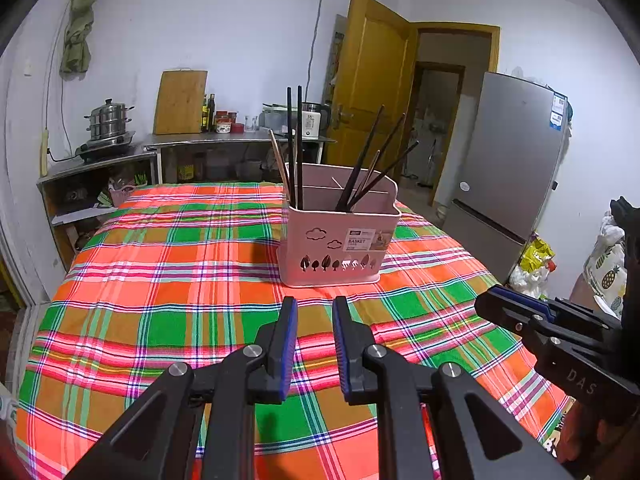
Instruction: Organize utensils
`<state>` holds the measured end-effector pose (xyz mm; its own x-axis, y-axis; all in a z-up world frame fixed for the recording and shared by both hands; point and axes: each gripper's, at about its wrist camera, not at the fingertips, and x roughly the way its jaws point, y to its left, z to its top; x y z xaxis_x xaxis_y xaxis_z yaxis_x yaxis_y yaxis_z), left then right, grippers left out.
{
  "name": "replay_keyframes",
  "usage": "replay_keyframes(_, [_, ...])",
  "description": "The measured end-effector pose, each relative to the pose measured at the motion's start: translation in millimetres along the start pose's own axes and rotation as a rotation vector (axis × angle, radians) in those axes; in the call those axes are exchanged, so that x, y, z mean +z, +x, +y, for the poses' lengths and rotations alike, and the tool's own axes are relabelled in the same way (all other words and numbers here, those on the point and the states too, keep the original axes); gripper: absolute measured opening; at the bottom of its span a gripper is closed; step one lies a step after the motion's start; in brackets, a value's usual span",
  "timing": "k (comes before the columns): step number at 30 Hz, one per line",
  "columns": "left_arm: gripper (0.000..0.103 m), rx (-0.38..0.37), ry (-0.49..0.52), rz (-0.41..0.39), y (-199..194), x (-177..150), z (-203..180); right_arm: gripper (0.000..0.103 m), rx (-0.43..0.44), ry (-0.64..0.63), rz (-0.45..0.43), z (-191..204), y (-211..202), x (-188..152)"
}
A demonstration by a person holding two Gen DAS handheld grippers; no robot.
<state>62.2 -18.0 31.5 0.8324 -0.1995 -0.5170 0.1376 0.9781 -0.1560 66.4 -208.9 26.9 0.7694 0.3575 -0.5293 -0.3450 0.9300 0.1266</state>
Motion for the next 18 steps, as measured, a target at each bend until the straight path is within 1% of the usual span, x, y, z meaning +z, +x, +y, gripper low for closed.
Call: replay_keyframes(18, [0.017,-0.003,0.013,0.014,4.0,-1.5,-2.8,0.017,-0.003,0.004,0.011,0.6,3.4,-1.1])
